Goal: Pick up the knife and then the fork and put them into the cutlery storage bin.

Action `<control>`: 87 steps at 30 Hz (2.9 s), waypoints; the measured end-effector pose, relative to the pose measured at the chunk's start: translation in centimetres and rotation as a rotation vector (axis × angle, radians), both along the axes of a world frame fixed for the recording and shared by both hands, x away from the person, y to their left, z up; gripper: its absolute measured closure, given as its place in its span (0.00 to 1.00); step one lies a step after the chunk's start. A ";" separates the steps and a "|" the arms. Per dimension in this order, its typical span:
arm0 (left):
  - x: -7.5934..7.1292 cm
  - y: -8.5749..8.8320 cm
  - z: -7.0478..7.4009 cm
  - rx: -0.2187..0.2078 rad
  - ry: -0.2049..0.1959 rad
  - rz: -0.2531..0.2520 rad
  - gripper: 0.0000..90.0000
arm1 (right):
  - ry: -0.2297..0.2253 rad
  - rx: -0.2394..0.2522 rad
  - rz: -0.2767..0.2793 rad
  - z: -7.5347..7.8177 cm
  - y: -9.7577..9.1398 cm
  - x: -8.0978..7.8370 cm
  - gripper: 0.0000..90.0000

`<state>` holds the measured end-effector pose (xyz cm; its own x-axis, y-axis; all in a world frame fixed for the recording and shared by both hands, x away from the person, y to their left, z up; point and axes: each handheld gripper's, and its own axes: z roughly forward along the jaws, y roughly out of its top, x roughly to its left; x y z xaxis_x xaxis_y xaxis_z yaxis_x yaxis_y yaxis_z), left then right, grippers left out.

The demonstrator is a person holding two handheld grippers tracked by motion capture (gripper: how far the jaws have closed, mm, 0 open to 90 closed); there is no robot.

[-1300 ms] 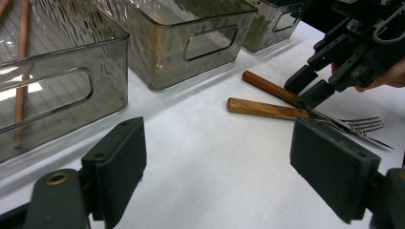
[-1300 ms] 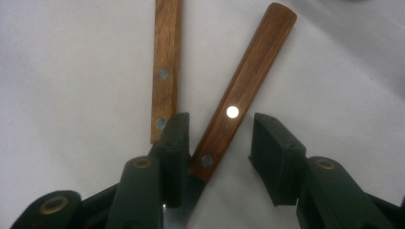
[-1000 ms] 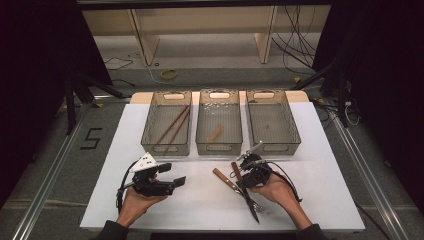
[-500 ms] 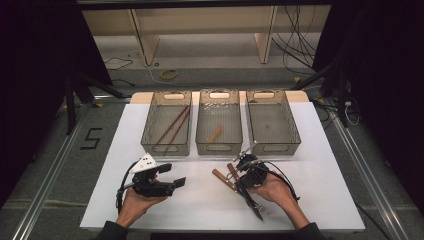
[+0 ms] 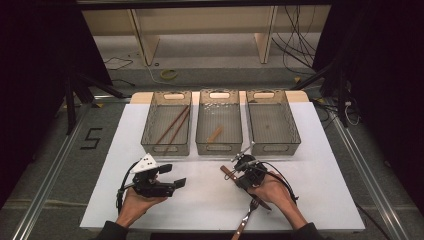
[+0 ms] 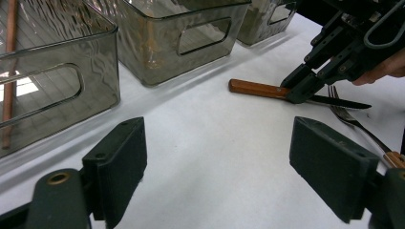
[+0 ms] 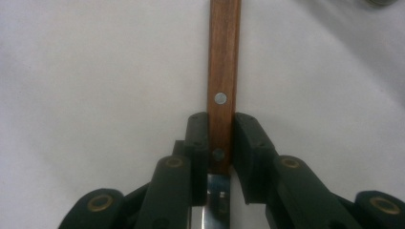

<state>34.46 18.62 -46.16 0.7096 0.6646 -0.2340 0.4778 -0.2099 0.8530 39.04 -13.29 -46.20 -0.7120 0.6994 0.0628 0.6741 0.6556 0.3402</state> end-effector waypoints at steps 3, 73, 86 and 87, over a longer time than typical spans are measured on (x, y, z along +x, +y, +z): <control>0.0 0.0 0.0 -0.002 0.002 0.004 0.22 | -0.009 -0.004 0.003 0.0 0.1 0.0 0.86; 0.2 0.9 0.1 -0.038 -0.003 0.031 0.22 | -0.326 0.209 -0.182 11.2 -6.6 5.9 0.86; 0.3 1.0 0.1 -0.046 -0.007 0.034 0.22 | -0.331 0.199 -0.264 11.9 -7.9 10.0 0.86; 0.3 1.0 0.1 -0.050 -0.009 0.035 0.22 | -0.333 0.200 -0.270 12.0 -7.9 10.2 0.86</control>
<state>34.73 19.57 -46.09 0.6880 0.6769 -0.2617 0.4767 -0.1495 0.8663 49.27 -21.24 -34.24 -0.5105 0.8598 0.0147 0.6444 0.3712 0.6686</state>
